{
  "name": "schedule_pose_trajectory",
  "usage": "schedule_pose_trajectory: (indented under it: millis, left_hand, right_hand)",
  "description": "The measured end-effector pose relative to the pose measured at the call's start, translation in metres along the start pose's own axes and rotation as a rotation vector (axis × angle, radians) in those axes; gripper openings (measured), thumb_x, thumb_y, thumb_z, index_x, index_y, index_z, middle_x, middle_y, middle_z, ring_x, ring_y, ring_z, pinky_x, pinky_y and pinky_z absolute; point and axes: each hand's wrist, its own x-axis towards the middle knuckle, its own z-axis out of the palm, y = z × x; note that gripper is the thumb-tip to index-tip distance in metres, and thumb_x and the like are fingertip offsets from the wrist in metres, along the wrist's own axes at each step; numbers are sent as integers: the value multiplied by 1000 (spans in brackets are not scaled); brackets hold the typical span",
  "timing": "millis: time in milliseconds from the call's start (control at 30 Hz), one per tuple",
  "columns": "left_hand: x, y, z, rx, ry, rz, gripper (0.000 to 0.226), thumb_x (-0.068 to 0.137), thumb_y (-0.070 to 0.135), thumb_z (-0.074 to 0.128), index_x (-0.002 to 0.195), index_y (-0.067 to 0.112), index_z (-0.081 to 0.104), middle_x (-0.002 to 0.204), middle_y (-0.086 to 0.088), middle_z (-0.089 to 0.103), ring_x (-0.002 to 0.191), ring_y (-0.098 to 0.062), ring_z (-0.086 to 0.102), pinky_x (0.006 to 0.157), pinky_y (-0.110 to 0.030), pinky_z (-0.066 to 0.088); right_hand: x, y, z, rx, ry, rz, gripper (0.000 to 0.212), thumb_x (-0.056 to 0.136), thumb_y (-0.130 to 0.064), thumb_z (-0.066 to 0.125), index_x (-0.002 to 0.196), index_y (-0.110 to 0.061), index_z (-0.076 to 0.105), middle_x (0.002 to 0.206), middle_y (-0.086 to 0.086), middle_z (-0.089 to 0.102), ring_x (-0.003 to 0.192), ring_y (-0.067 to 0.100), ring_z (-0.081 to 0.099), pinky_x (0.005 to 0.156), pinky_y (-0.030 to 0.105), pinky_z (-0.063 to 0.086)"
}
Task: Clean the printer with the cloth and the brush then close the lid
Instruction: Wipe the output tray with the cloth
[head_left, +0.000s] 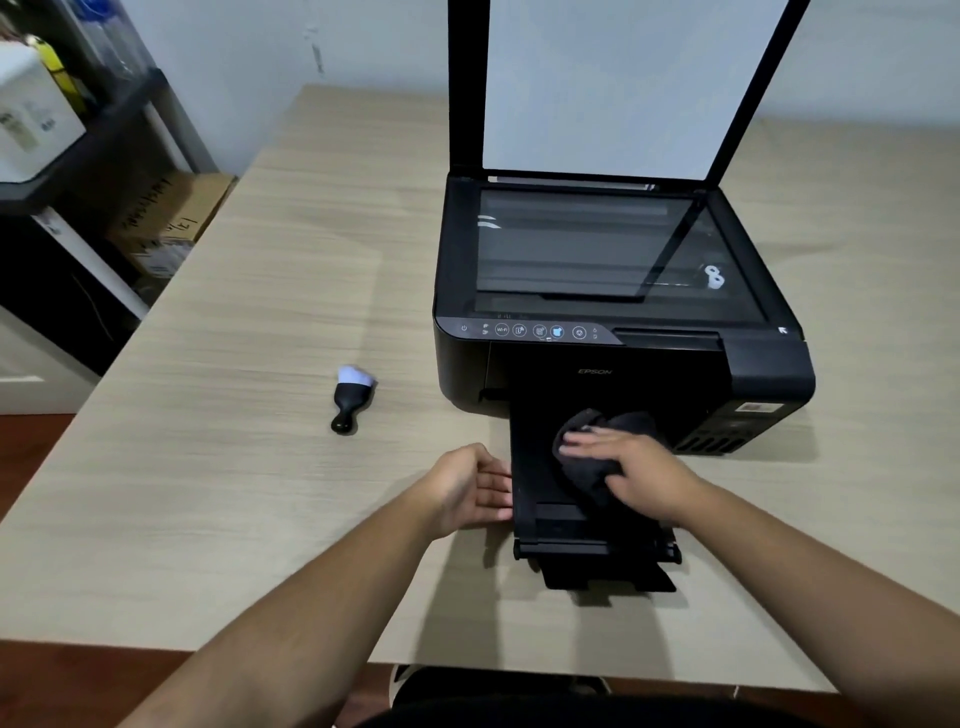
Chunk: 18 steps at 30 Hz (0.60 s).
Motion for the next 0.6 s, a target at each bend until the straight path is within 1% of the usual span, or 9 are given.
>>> schedule_pose_trajectory:
  millis: [100,200,267,300,367,433,467,533,600]
  left_hand:
    - [1,3,1,-3,16,10,39,97,31,27,86,5,55,75,-11,55,67,-24,54,66,-35,49]
    - [1,4,3,-47,26,11,59,99,50,20,89,5,56,78,-11,56,69,-23,54,64,-33,47]
    - [1,4,5,-42,22,-3,67,96,58,16,95,4,56,86,-12,58,74,-24,56,65,-32,45]
    - [0,4,5,-9,17,-10,68,96,59,16,95,4,56,88,-12,58,76,-23,56,65,-33,46]
    - [0,3,6,41,3,-19,68,95,60,17,93,4,55,92,-13,59,80,-24,57,69,-37,48]
    - [0,3,7,45,7,-24,69,95,60,17,94,2,55,93,-14,60,81,-25,58,73,-38,49]
    - [1,3,7,41,19,-21,71,95,60,17,98,1,55,93,-14,60,82,-25,59,73,-37,49]
    - [3,3,5,29,36,-11,76,95,61,16,113,-2,54,100,-15,60,85,-25,59,72,-38,48]
    - [6,3,3,30,35,-7,83,93,64,16,128,-5,47,120,-19,57,99,-28,58,76,-40,48]
  right_hand:
    - [17,-13,1,-45,103,63,66,78,9,45,133,-27,50,146,-11,39,140,10,26,106,8,5]
    - [23,-51,24,11,-81,-109,66,71,11,45,125,-25,59,142,-8,46,138,8,29,106,7,6]
    - [9,-56,31,46,-222,-205,64,68,12,44,117,-24,65,135,-9,54,134,4,33,111,14,11]
    - [1,-50,27,65,-242,-223,64,66,12,45,114,-23,67,131,-9,58,132,3,36,113,17,15]
    - [-2,-28,14,75,-152,-160,64,65,14,45,112,-20,69,128,-5,60,130,6,41,113,17,19]
    - [7,-13,5,47,-6,-45,64,67,15,44,117,-20,66,133,-4,56,133,10,39,112,14,15]
    - [12,-16,4,32,16,-24,65,69,15,44,120,-21,64,136,-6,53,135,10,36,112,15,14]
    - [18,-34,12,17,-94,-89,68,69,13,43,122,-25,62,139,-9,49,138,8,31,116,22,14]
    - [11,-46,25,21,-268,-234,68,67,13,44,120,-25,64,137,-10,52,136,6,31,116,24,16]
